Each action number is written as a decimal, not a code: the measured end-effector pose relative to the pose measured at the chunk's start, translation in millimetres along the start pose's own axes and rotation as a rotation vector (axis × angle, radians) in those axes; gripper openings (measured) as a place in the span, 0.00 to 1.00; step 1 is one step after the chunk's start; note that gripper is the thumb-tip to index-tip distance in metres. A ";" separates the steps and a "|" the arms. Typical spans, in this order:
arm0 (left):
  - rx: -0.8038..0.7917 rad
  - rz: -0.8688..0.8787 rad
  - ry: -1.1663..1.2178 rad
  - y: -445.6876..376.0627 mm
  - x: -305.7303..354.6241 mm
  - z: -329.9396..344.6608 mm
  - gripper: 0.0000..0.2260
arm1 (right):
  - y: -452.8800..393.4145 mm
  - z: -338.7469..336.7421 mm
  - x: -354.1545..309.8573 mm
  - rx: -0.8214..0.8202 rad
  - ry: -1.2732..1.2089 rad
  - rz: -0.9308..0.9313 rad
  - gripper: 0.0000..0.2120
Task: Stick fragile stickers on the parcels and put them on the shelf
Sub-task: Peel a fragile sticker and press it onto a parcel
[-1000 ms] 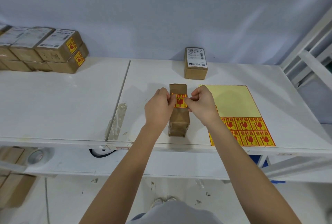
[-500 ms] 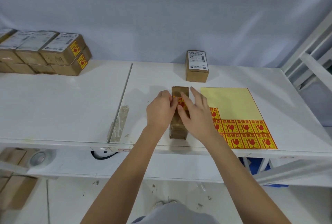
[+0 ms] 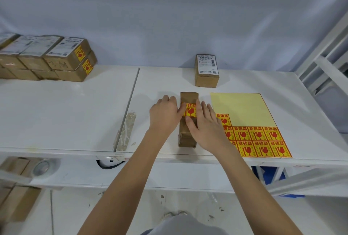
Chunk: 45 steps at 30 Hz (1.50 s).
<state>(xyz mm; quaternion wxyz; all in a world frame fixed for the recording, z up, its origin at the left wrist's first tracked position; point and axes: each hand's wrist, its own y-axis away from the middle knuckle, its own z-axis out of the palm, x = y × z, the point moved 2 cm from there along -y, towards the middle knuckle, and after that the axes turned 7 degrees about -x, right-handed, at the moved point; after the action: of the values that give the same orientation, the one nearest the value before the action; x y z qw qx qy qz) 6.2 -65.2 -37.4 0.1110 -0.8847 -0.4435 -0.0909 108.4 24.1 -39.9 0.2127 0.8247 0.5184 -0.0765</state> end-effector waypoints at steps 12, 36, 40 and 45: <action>-0.208 0.111 0.256 33.6 3.0 14.0 0.20 | -0.1 1.3 1.8 -0.066 -0.130 -0.019 0.30; -0.292 -0.045 0.245 37.5 4.6 22.6 0.27 | 2.8 4.0 8.3 0.046 -0.046 -0.014 0.28; -0.301 -0.011 0.101 34.3 0.2 30.5 0.39 | 4.0 4.1 14.4 0.004 -0.153 0.019 0.31; -0.349 -0.104 0.248 37.2 4.1 20.4 0.23 | 3.3 -3.9 5.8 0.094 -0.061 -0.170 0.30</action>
<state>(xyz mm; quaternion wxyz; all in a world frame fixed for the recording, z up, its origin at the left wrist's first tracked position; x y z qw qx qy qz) 39.9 -78.1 -60.2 0.0051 -0.8485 -0.4489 -0.2800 113.5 29.3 -37.5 0.1823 0.7841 0.5756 -0.1437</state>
